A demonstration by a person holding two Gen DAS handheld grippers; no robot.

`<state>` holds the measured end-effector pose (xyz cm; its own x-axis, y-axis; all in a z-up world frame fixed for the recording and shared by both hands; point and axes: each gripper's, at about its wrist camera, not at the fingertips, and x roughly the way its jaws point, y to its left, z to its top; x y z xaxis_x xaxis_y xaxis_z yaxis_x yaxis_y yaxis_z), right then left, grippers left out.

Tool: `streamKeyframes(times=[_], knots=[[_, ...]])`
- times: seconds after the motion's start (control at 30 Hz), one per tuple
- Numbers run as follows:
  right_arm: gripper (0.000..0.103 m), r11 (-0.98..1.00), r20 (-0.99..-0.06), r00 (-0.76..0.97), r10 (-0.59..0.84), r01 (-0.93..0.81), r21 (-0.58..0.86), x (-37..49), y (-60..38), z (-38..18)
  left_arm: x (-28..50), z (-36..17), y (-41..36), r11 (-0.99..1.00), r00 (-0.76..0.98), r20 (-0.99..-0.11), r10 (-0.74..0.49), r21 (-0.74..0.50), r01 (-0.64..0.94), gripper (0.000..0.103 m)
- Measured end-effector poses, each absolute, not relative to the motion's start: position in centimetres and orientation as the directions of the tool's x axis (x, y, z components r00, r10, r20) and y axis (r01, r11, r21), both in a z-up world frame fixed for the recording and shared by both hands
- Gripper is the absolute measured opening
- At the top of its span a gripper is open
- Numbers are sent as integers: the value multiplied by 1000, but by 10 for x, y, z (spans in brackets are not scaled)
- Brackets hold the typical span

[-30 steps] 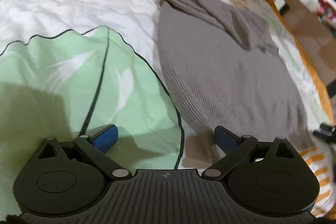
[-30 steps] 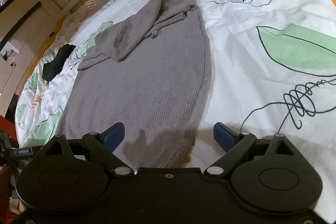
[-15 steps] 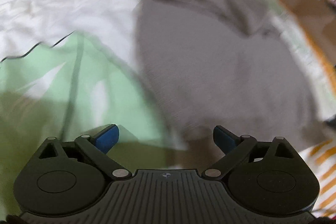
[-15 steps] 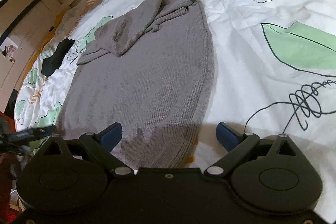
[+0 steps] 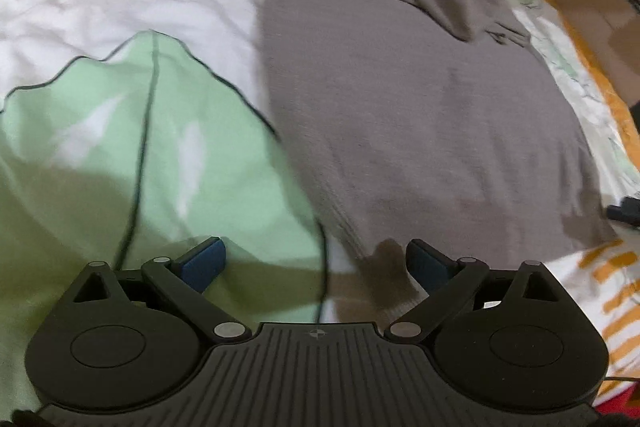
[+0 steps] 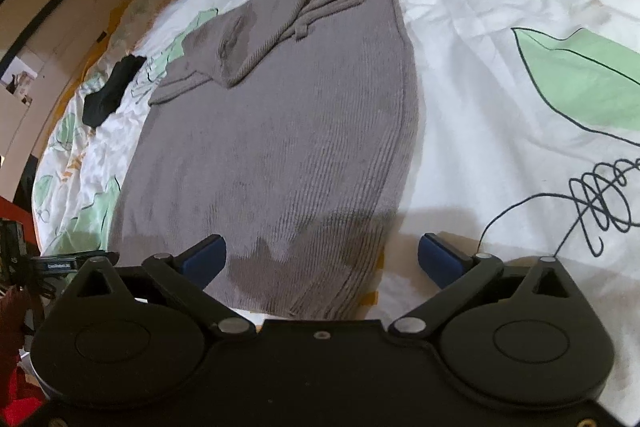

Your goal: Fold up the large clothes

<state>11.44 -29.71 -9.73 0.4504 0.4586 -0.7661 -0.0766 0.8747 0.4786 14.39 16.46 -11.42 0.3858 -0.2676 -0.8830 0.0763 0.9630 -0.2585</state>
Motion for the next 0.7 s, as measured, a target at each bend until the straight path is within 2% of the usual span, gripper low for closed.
streamKeyframes(times=[0.23, 0.47, 0.7], knots=[[103, 868, -789, 377, 486, -102, 486, 123, -286, -107, 147, -121, 163, 945, 415, -857, -305, -325, 25, 98], [103, 834, -774, 327, 542, -94, 544, 133, -283, -118, 147, -121, 160, 935, 427, -839, -336, -350, 47, 97], [103, 833, -774, 321, 546, -108, 543, 130, -284, -117, 143, -120, 166, 911, 435, -812, -390, -409, 52, 96]])
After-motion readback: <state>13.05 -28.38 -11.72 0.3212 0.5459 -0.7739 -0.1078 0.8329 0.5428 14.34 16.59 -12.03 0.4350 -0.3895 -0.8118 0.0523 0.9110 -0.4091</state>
